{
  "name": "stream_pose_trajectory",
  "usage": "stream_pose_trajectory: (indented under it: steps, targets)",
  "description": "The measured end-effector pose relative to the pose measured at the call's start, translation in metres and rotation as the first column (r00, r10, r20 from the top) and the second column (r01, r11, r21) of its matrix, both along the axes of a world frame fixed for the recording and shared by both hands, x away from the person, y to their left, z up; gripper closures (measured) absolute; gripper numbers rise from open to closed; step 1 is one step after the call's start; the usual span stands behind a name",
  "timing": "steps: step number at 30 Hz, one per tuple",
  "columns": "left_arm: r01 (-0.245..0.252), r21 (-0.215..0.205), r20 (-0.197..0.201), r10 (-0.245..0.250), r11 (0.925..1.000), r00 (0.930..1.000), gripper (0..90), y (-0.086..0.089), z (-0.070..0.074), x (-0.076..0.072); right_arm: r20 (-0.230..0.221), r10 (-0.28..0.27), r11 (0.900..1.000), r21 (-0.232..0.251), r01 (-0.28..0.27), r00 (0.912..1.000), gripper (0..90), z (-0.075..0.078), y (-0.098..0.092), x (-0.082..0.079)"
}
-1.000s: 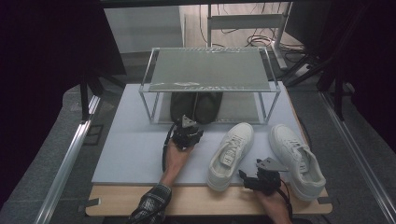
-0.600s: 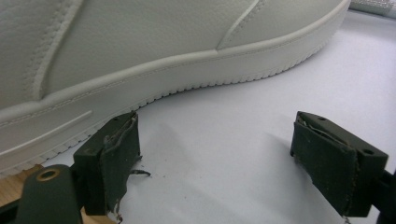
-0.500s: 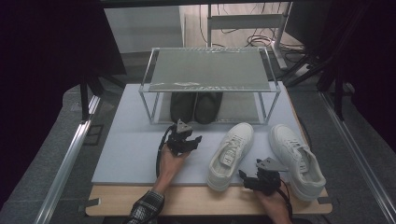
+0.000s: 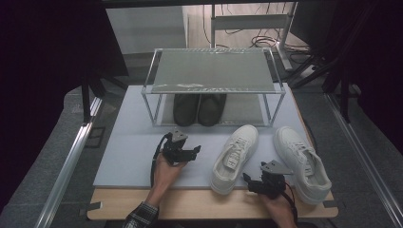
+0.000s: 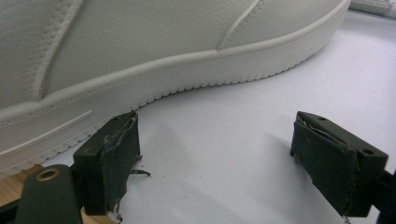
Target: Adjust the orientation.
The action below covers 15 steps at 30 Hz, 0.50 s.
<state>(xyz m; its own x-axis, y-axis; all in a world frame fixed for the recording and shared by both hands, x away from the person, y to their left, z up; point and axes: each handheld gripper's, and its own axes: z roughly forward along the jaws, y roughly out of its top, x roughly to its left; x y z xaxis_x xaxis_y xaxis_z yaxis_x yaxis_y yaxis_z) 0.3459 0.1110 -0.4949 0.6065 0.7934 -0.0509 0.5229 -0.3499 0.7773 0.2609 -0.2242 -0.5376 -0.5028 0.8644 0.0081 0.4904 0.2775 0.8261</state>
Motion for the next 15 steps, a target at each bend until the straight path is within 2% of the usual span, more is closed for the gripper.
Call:
stream_pose_trajectory:
  steps: [10,15]
  targets:
    - [0.001,-0.003,0.006,-0.001,1.0,1.0,15.4,0.016,-0.001,-0.02,0.0,-0.001,1.0,0.0,0.001,1.0,15.7,0.0,0.0,0.0]
    - [0.005,-0.008,0.007,-0.005,1.0,1.0,13.6,0.022,-0.004,-0.028,0.0,-0.001,1.0,-0.001,0.001,1.0,15.7,0.0,0.0,0.0]
